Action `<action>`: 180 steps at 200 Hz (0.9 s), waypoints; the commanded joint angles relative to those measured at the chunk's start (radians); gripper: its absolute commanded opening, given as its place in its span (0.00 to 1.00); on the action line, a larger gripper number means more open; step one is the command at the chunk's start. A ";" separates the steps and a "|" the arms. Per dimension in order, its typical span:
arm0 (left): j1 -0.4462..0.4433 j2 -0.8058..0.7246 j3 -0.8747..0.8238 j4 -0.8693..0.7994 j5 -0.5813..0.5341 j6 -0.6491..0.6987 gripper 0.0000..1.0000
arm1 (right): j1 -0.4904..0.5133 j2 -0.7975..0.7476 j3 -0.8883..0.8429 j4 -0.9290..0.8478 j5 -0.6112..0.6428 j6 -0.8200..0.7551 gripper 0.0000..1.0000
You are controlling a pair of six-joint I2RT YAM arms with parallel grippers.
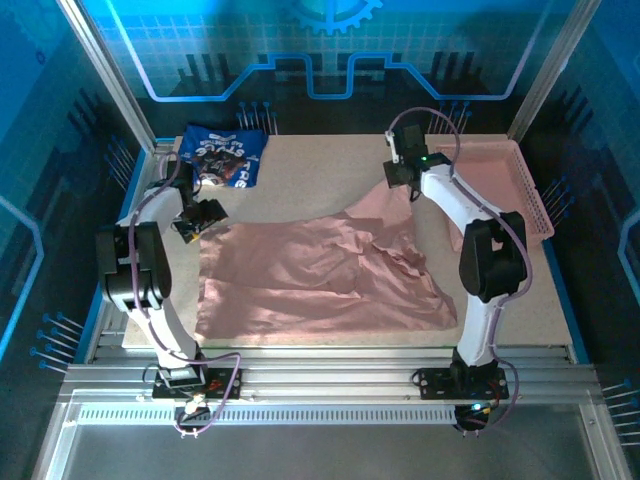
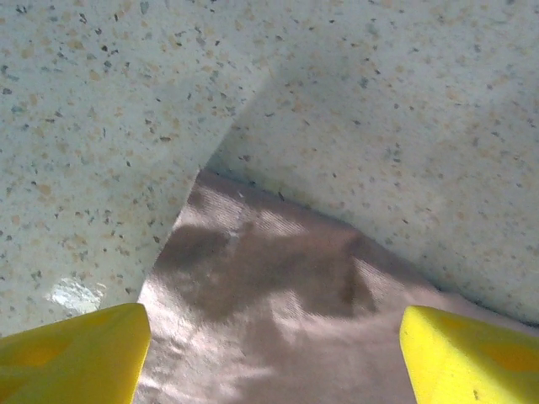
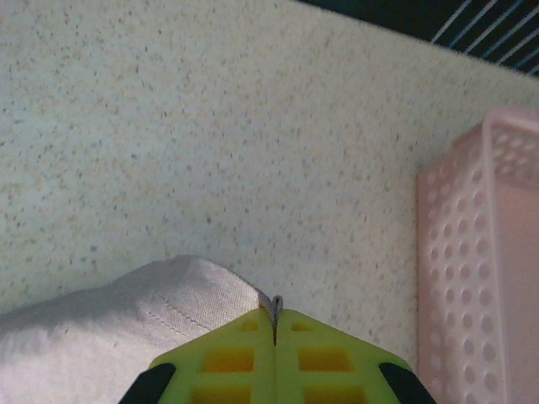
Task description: Fold and stack the t-shirts
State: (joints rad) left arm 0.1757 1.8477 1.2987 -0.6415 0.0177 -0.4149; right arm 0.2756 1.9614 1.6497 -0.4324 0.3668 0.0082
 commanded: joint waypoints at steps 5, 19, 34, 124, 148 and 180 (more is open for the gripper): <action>0.014 0.043 0.041 0.003 -0.051 0.018 0.77 | 0.035 0.060 0.083 0.114 0.090 -0.064 0.00; 0.019 0.058 0.044 0.026 -0.028 0.018 0.76 | 0.042 0.086 0.114 0.125 0.094 -0.063 0.00; 0.021 0.074 0.054 0.036 -0.018 0.019 0.76 | 0.047 0.111 0.148 0.123 0.093 -0.059 0.00; 0.027 0.192 0.081 0.067 0.064 0.036 0.55 | 0.046 0.172 0.230 0.036 0.084 -0.057 0.00; 0.027 0.199 0.059 0.079 0.084 0.044 0.44 | 0.045 0.179 0.230 0.021 0.087 -0.040 0.00; 0.027 0.205 0.057 0.074 0.079 0.067 0.25 | 0.050 0.177 0.221 0.012 0.087 -0.027 0.00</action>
State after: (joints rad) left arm 0.2005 2.0136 1.3674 -0.5632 0.0620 -0.3790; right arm 0.3214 2.1307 1.8477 -0.4095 0.4381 -0.0414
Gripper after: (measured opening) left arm 0.284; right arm 0.061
